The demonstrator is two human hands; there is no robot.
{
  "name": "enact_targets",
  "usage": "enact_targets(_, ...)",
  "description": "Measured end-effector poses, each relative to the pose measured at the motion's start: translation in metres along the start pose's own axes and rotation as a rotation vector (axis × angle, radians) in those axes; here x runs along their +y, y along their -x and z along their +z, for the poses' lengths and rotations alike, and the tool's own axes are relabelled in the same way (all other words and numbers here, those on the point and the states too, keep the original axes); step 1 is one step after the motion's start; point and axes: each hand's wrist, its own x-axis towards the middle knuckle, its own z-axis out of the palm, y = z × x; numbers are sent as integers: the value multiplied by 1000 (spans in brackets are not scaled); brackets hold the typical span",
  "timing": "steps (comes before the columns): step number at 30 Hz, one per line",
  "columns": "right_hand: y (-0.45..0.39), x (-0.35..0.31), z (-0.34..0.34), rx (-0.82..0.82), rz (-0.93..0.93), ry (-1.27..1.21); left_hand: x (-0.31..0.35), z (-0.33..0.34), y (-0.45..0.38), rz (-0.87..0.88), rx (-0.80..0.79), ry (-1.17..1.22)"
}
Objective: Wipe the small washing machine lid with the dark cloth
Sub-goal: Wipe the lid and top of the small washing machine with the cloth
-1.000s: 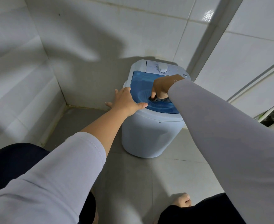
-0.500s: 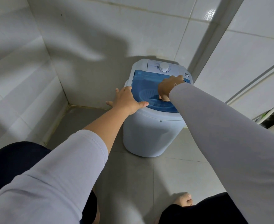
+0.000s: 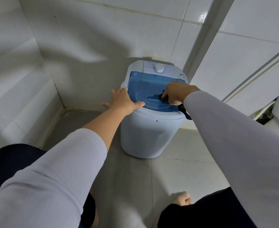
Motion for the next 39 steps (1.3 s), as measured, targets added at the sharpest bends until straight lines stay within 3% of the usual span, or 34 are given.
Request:
enact_targets(10, 30, 1, -11, 79, -21, -24, 2, 5, 6, 24, 59, -18)
enact_targets(19, 59, -12, -7, 21, -247, -201, 6, 6, 11, 19, 84, -5)
enact_targets(30, 74, 4, 4, 27, -203, 65, 11, 8, 19, 23, 99, -65)
enact_targets(35, 82, 27, -9, 21, -144, -278, 26, 5, 27, 170, 122, -85)
enact_targets(39, 85, 45, -24, 56, -116, -507, 47, -8, 31, 350, 51, 103)
